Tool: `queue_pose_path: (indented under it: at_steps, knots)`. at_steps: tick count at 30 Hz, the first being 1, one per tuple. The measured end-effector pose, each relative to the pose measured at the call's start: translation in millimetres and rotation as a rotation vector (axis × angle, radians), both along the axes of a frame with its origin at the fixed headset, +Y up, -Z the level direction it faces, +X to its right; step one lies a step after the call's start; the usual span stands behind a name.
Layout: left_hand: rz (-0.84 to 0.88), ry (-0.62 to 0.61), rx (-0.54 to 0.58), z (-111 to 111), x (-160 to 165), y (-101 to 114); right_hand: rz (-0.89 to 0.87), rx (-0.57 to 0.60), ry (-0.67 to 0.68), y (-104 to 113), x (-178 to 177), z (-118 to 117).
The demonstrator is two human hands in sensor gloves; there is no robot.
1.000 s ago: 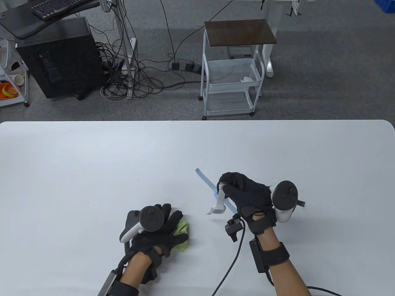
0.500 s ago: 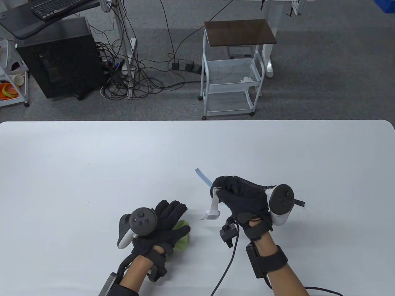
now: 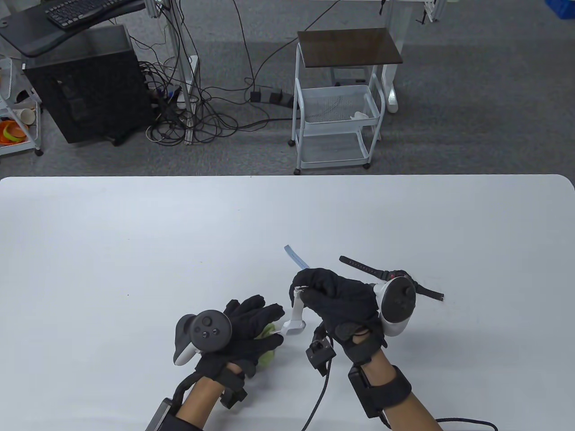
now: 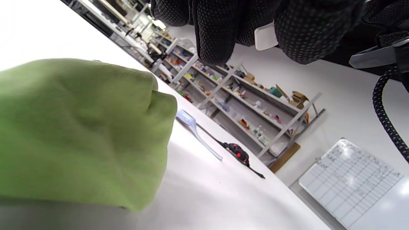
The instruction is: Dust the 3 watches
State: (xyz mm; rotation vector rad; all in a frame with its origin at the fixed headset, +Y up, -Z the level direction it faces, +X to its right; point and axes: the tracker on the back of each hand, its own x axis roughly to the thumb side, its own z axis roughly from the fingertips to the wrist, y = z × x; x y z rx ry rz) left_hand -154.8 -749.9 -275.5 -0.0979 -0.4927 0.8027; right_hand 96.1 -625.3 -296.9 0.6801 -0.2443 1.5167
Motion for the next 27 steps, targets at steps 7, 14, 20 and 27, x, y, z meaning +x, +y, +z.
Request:
queue_pose_path:
  at_steps: [7, 14, 20, 27]
  knots:
    - [0.004, -0.022, 0.034, 1.8, 4.0, 2.2, -0.038, -0.007, -0.029, -1.9, 5.2, -3.5]
    - [0.072, -0.038, 0.009, 2.2, 3.6, 5.0, -0.143, 0.042, -0.137, -3.9, 24.9, -12.0]
    - [0.258, 0.006, 0.02, 4.0, -6.0, 18.0, -0.247, 0.064, -0.244, -1.9, 48.5, -16.1]
    - [0.564, 0.158, 0.017, 3.1, -32.0, 29.0, -0.16, 0.036, -0.295, -5.2, 67.7, -14.4]
